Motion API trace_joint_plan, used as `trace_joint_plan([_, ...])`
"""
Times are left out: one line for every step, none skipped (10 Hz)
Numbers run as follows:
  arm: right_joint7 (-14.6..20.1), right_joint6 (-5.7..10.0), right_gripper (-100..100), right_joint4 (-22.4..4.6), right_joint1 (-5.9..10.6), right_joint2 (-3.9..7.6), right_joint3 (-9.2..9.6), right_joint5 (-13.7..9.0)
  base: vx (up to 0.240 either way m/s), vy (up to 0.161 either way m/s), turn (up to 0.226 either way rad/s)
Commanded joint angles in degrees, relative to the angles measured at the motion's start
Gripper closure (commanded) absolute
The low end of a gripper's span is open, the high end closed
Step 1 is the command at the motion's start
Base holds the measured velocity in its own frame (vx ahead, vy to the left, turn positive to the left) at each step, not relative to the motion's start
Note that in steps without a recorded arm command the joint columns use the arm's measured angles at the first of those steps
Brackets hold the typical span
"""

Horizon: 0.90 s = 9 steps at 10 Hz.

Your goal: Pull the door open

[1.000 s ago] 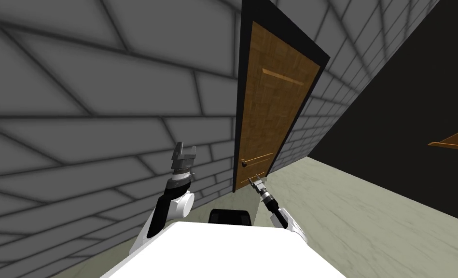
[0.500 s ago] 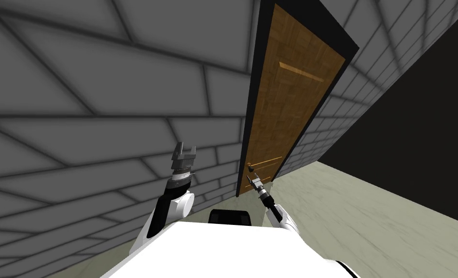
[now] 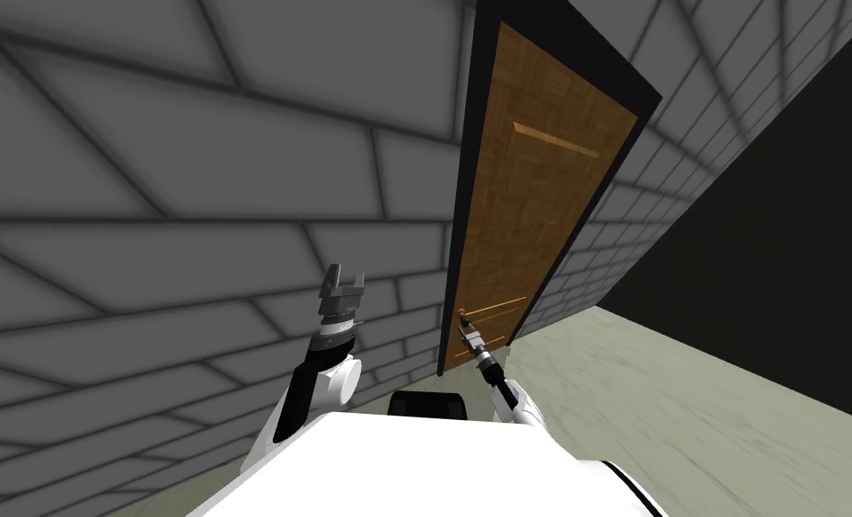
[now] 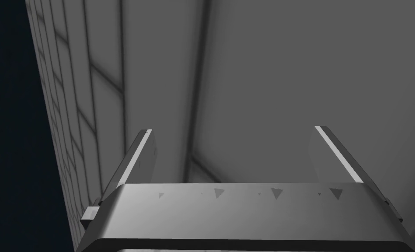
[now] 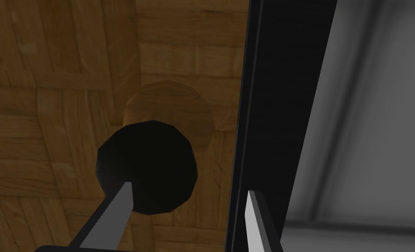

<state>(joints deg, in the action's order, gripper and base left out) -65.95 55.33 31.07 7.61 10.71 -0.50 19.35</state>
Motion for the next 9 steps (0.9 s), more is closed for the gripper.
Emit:
trace_joint_plan([0.00,0.00,-100,0.00,0.00,0.00,0.00,0.00,-0.015,-0.026,-0.005])
trace_joint_plan([0.00,0.00,100,0.00,0.00,0.00,0.00,0.00,-0.026,0.007,-0.023])
trace_joint_plan([0.00,0.00,100,0.00,0.00,0.00,0.00,0.00,-0.005,0.004,-0.020])
trace_joint_plan([0.00,0.00,100,0.00,0.00,0.00,0.00,0.00,-0.002,0.006,0.004])
trace_joint_plan([0.00,0.00,100,0.00,0.00,0.00,0.00,0.00,0.000,0.000,0.000])
trace_joint_plan([0.00,0.00,100,0.00,0.00,0.00,0.00,0.00,0.000,0.000,0.000])
trace_joint_plan([0.00,0.00,100,0.00,0.00,0.00,0.00,0.00,0.000,0.000,0.000])
trace_joint_plan([0.77,0.86,-100,-0.03,-0.33,1.43,-0.26,-0.05,-0.125,0.082,0.078])
trace_joint_plan([0.96,1.01,-100,-0.03,-0.35,1.75,-0.31,-0.06,-0.178,0.095,0.054])
